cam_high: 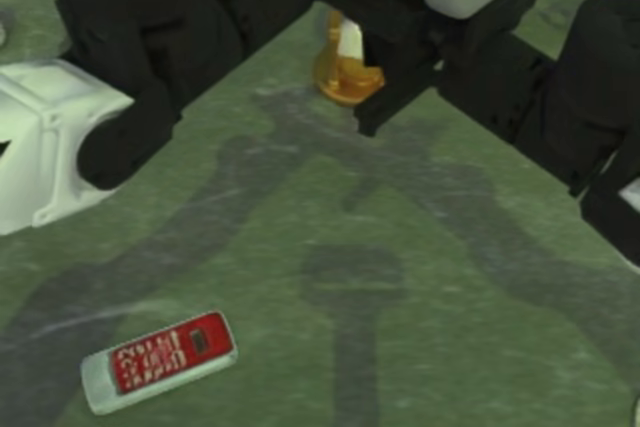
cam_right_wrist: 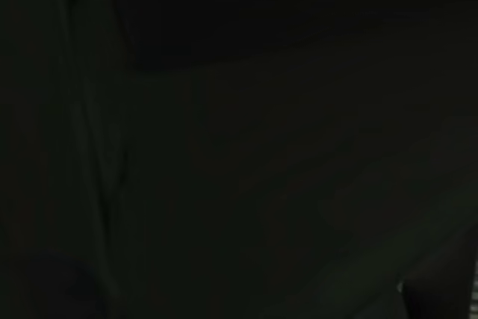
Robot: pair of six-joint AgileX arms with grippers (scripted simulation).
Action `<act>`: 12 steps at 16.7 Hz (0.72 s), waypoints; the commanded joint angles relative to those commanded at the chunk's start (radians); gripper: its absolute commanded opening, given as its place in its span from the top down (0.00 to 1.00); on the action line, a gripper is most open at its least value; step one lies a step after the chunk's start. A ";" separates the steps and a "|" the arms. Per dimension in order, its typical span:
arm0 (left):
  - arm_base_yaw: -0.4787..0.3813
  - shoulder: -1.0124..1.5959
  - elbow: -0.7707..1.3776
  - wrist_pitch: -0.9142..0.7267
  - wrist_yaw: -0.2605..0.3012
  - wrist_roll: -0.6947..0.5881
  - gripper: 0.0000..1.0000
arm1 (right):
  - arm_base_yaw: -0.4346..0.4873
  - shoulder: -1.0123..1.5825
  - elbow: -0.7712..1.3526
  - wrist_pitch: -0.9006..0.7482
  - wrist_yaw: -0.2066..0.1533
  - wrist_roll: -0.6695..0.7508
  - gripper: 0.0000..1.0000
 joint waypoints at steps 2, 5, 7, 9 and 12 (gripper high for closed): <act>0.000 0.000 0.000 0.000 0.000 0.000 0.68 | 0.000 0.000 0.000 0.000 0.000 0.000 1.00; 0.000 0.000 0.000 0.000 0.000 0.000 0.90 | 0.000 0.000 0.000 0.000 0.000 0.000 1.00; 0.000 0.000 0.000 0.000 0.000 0.000 1.00 | 0.000 0.000 0.000 0.000 0.000 0.000 1.00; 0.000 0.000 0.000 0.000 0.000 0.000 1.00 | 0.000 0.000 0.000 0.000 0.000 0.000 1.00; 0.000 0.000 0.000 0.000 0.000 0.000 1.00 | 0.000 0.000 0.000 0.000 0.000 0.000 1.00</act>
